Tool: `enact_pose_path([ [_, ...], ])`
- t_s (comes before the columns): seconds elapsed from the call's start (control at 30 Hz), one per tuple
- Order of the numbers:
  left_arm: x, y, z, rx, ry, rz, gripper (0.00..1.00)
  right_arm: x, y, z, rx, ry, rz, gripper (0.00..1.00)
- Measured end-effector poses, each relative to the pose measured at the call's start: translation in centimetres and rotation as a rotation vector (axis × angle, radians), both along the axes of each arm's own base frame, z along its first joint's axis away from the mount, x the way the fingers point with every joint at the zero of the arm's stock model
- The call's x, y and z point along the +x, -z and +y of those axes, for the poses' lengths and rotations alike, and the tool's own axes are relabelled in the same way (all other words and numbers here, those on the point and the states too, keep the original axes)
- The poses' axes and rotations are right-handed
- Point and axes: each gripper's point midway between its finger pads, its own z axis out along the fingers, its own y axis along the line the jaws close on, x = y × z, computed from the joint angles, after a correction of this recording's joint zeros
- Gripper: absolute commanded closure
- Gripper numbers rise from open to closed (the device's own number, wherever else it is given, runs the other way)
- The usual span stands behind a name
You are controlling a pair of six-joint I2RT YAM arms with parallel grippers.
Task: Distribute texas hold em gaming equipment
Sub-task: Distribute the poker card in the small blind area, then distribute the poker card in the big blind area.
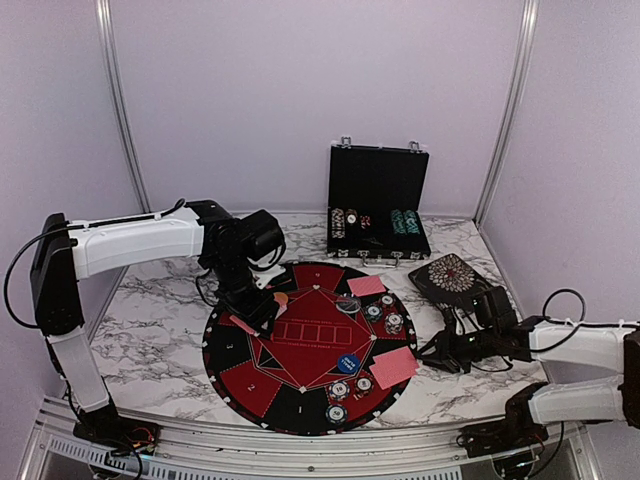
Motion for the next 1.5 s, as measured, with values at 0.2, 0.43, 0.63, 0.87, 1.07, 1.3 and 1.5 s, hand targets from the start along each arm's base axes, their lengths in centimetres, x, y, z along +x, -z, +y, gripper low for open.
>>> enact_pose_path([
  [0.2, 0.0, 0.0, 0.0, 0.000, 0.000, 0.000, 0.50, 0.0, -0.1, -0.6, -0.072, 0.000, 0.003, 0.68],
  [0.43, 0.0, 0.0, 0.0, 0.000, 0.000, 0.001, 0.50, 1.8, -2.9, 0.2, -0.061, -0.006, -0.070, 0.59],
  [0.63, -0.1, 0.0, -0.1, -0.006, 0.001, 0.005, 0.50, 3.8, -5.0, 2.5, 0.014, -0.044, -0.109, 0.45],
  [0.87, 0.0, -0.3, -0.3, -0.013, 0.003, 0.000, 0.50, 7.2, -8.6, 8.0, 0.150, -0.134, -0.190, 0.35],
  [1.07, -0.1, -0.4, -0.5, -0.016, 0.008, -0.002, 0.50, 8.9, -10.2, 13.9, 0.266, -0.235, -0.211, 0.35],
  [1.3, -0.1, -0.5, -0.6, -0.018, 0.009, -0.001, 0.50, 9.2, -10.4, 18.8, 0.371, -0.326, -0.193, 0.35],
  [1.5, 0.0, -0.8, -1.1, -0.027, 0.013, -0.007, 0.50, 8.8, -10.2, 21.8, 0.446, -0.386, -0.154, 0.35],
])
